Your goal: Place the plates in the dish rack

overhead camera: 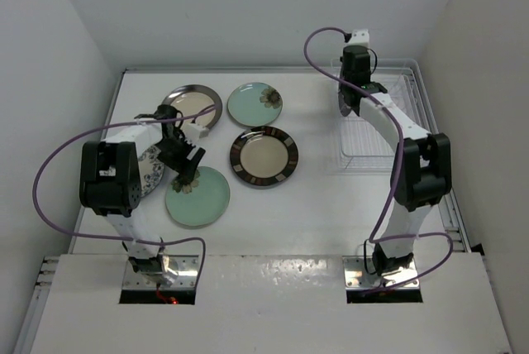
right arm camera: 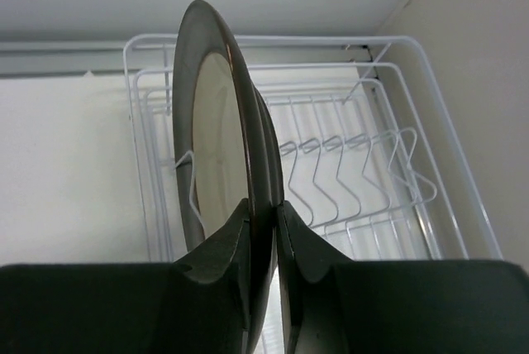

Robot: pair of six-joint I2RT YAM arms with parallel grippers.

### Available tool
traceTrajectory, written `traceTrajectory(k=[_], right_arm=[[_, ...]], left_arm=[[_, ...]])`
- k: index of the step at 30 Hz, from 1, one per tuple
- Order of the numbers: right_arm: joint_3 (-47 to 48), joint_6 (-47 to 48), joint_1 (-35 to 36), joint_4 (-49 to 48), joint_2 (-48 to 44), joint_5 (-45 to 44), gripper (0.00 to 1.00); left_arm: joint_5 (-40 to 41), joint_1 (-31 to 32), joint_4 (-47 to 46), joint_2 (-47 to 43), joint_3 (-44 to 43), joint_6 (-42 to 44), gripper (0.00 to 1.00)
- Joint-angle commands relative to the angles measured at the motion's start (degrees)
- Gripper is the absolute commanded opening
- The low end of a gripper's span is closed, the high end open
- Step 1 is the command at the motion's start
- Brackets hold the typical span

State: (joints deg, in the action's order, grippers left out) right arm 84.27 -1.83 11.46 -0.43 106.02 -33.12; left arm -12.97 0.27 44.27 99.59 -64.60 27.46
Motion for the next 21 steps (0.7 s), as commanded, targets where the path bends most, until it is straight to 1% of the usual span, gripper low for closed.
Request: traceTrajectory(k=[1,3,4,6,8,9,10,13,14,15,17,18,20,21], right_arm=[[-0.2,-3.6,-0.3,-2.9,-1.0,1.1,0.15],[-0.7,-3.7,-0.1,-3.1,-1.5,1.1,0.15],[-1.2,-4.0,-0.2,-3.3,-1.6,1.2,0.2],[-1.5,-4.0,-0.1,-3.4,-2.0,1.5,0.32],[-2.2,-3.9,-0.2,-3.4,-2.3,1.7,0.34],[-2.4,-3.8,-0.2,-3.3,-2.6,1.7,0.38],[-2.4,-4.1,-0.3,-3.1,-3.0,1.7,0.49],[-2.3,-4.2,0.0,-2.9,-4.4,2.1,0.67],[-2.2,-4.1,-0.2,-2.9,-4.9,2.3,0.77],[-1.7,-3.7,0.0,-2.3,-5.2,2.1,0.81],[-1.0,-3.3,0.0,-1.9,-6.7,2.3,0.87],[-0.9,-2.7,0.4,-1.2,-8.2,2.3,0.87],[-1.4,-1.6,0.7,-0.9,-9.6,2.9,0.88],[-1.8,-0.7,1.0,-1.1,-11.9,3.2,0.88]], left_arm=[[-2.4,-0.4,-0.3,1.5,-1.3,1.1,0.84],[-2.9,-0.4,-0.3,1.5,-1.8,1.1,0.84],[-2.9,-0.4,-0.3,1.5,-1.8,1.1,0.84],[-2.9,-0.4,-0.3,1.5,-1.8,1.1,0.84],[-3.5,-0.4,-0.3,1.5,-1.8,1.6,0.84],[-3.5,-0.4,-0.3,1.5,-1.3,1.6,0.84],[-3.5,-0.4,-0.3,1.5,-1.3,1.6,0.84],[-4.9,-0.4,-0.3,1.5,-1.3,3.6,0.84],[-5.6,-0.4,0.3,1.5,-1.3,5.0,0.84],[-6.4,-0.4,1.2,1.5,-1.3,5.8,0.84],[-9.3,-0.4,3.4,3.1,-1.3,9.4,0.82],[-10.9,-0.4,4.4,3.7,-1.9,10.8,0.82],[-12.3,-1.1,7.4,5.7,-2.5,14.3,0.76],[-12.9,-1.1,8.3,6.6,-3.3,15.2,0.72]])
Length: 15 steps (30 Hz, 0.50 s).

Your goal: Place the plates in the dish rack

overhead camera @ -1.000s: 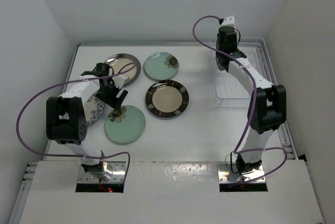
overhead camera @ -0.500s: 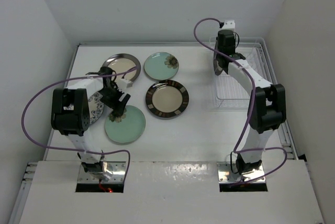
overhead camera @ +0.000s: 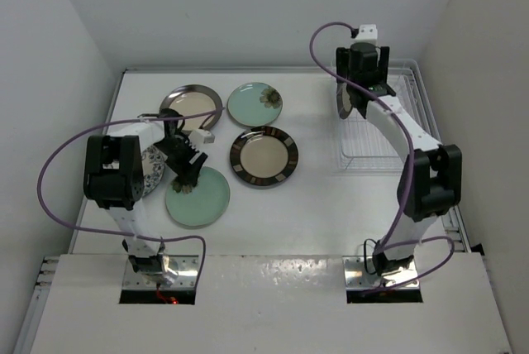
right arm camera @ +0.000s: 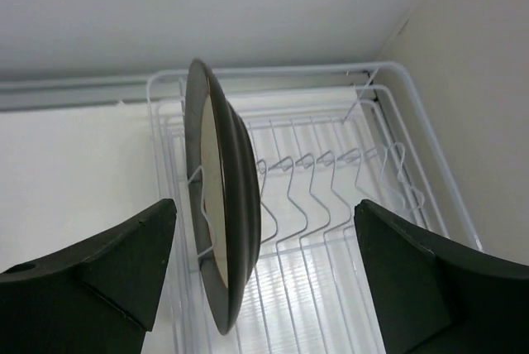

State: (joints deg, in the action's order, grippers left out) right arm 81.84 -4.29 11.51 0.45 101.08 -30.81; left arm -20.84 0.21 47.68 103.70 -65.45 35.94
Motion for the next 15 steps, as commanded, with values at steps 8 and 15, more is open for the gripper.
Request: traceTrajectory(k=[8,15], right_arm=[[-8.6,3.9,2.2,-4.8,-18.4,0.7,0.89],[-14.4,3.8,3.1,1.5,-27.5,16.6,0.91]], left_arm=[[-8.5,-4.2,8.1,8.3,-5.4,10.1,0.13],[-11.9,-4.2,10.8,4.8,-10.3,8.1,0.0]])
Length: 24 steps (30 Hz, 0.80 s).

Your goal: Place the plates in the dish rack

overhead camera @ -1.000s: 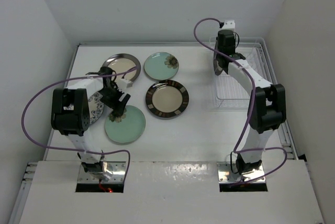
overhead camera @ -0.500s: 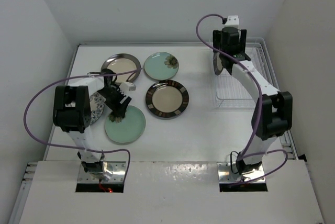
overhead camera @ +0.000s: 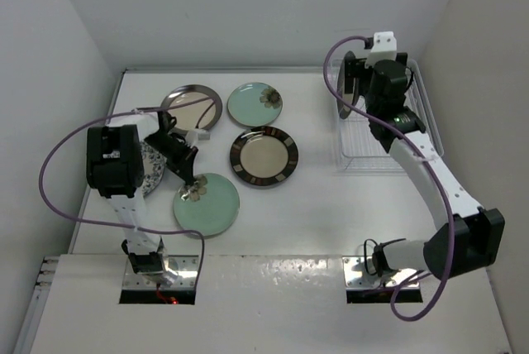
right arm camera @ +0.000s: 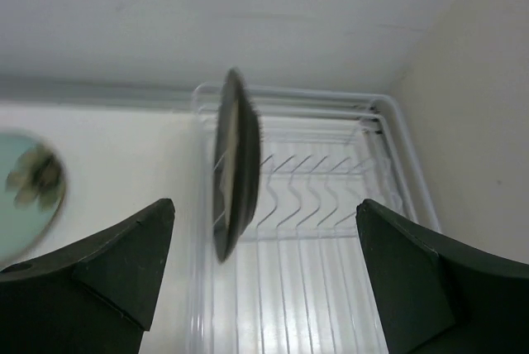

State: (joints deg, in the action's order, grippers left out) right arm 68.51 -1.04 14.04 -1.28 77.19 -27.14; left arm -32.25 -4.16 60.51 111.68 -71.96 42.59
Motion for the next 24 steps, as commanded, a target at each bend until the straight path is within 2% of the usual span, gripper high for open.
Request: traceTrajectory(k=[1,2,3,5,6,8,10,11,12,14,17,20,23,24], right_arm=[[-1.0,4.3,0.1,7.2,-5.0,18.1,0.91],[-0.5,4.9,0.9,9.4,-5.7,24.0,0.92],[0.5,5.3,1.0,15.6,-6.0,41.5,0.93],[1.6,4.9,2.6,18.1,-4.6,50.3,0.94],[1.5,4.0,5.9,18.4,-4.0,56.3,0.94],[0.2,-0.4,8.3,17.1,-0.6,60.7,0.94],[-3.3,-4.6,13.0,10.5,3.4,62.0,0.97],[-6.3,-8.2,14.9,0.3,4.5,62.9,0.97],[-6.8,-9.8,15.7,-2.7,5.5,63.2,1.0],[-4.8,-12.4,18.7,-9.0,11.7,61.8,1.0],[0.0,-14.9,20.9,-13.1,21.4,59.0,1.0],[5.3,-17.8,21.6,-15.4,27.1,61.8,1.0],[8.0,-16.9,23.3,-13.9,29.5,62.2,0.96],[8.5,-16.4,23.8,-13.4,29.8,62.3,0.89]], left_arm=[[-2.3,0.2,-1.2,-6.4,-6.1,1.4,0.0],[-3.4,0.2,-0.2,-8.1,-7.3,2.1,0.0],[-4.7,0.2,2.1,-9.8,-8.6,3.9,0.0],[-7.9,0.2,4.5,-13.0,-12.2,5.9,0.0],[-8.6,0.7,7.0,-15.4,-13.1,7.9,0.0],[-9.9,1.6,9.6,-17.0,-14.6,9.9,0.0],[-11.4,2.4,12.2,-18.1,-15.2,11.0,0.0],[-12.5,2.9,13.0,-18.8,-15.2,11.0,0.0],[-13.4,2.9,13.6,-19.4,-15.2,11.5,0.0],[-14.8,3.5,14.1,-20.3,-16.4,10.8,0.0],[-17.6,4.2,14.1,-21.7,-18.4,9.7,0.0],[-20.0,4.2,14.1,-23.2,-19.7,8.6,0.0],[-22.5,4.7,13.1,-23.8,-20.8,6.9,0.0],[-22.5,4.7,12.4,-23.8,-20.8,6.3,0.0]])
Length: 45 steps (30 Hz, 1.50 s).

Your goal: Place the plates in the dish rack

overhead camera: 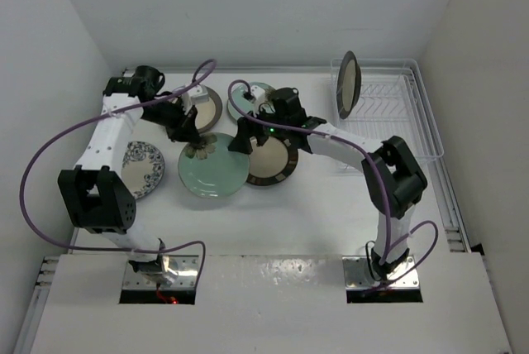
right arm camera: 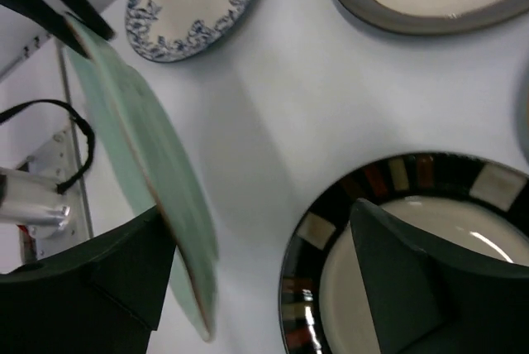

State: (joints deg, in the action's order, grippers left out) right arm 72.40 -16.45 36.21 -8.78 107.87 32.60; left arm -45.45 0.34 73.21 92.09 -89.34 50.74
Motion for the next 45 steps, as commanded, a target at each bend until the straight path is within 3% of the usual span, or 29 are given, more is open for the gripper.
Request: traceTrajectory(k=[1,3,4,5,7,9,10,12,13,14,17,19,23,27,30,37,45], right_arm=[[4.9,-1.1,2.0,-5.5,0.0,2.6,0.81],[5.3,-3.1,2.4,-4.9,0.8,3.3,0.59],[5.2,-3.7,2.2,-4.8,1.0,4.0,0.32],[5.1,-5.5,2.0,-5.0,1.0,4.3,0.15],[3.5,-7.2,1.8,-7.0,-0.6,3.6,0.0],[1.4,-8.6,1.1,-9.6,-3.9,3.3,0.0],[0.8,-8.9,0.6,-10.2,-4.8,2.7,0.0],[0.4,-9.5,-0.5,-8.9,-8.6,0.2,0.0],[1.2,-10.2,-1.8,-8.5,-9.5,-0.9,0.0],[1.6,-10.4,-2.7,-7.8,-11.6,-1.1,0.0],[4.1,-9.8,-7.3,-2.8,-17.1,-7.0,0.0],[6.5,-7.2,-11.4,2.4,-21.4,-10.4,0.0],[12.8,0.8,-20.0,10.1,-25.7,-24.6,0.0],[16.8,4.8,-27.6,10.3,-29.0,-42.8,0.0],[15.4,8.6,-32.1,4.8,-30.8,-48.0,0.0],[16.4,16.0,-38.9,2.9,-22.0,-51.7,0.0],[10.0,18.5,-39.5,-2.8,-16.3,-51.1,0.0]], left_arm=[[-9.8,0.2,-1.0,-4.8,-3.5,-2.4,0.0],[-9.8,0.2,-1.5,-4.8,-2.9,-3.0,0.0],[-9.8,0.2,-2.4,-4.8,-2.9,-4.0,0.0],[-9.8,0.2,-3.2,-4.8,-2.9,-4.0,0.0],[-8.6,0.2,-4.8,-4.8,-2.9,-6.9,0.0],[-5.5,0.2,-8.3,-4.8,-2.9,-11.7,0.06],[-4.3,0.2,-9.5,-5.3,-2.9,-13.1,0.33],[-0.7,0.2,-12.3,-6.0,-3.5,-16.3,0.7],[0.7,0.2,-14.7,-6.0,-3.5,-17.4,0.96],[2.3,0.2,-16.1,-6.7,-3.5,-18.6,1.0],[12.2,0.2,-20.2,-7.4,-2.9,-24.1,1.0],[24.3,-0.3,-24.0,-7.4,-2.9,-29.5,1.0],[39.3,-0.3,-27.0,-6.8,-0.3,-33.0,1.0],[40.4,-0.3,-27.0,-6.8,2.7,-33.0,1.0],[39.2,-0.3,-27.5,-8.0,4.7,-33.0,1.0],[39.7,-0.9,-28.0,-8.0,5.2,-33.0,1.0],[46.8,-2.0,-29.1,-7.5,10.8,-32.4,1.0]])
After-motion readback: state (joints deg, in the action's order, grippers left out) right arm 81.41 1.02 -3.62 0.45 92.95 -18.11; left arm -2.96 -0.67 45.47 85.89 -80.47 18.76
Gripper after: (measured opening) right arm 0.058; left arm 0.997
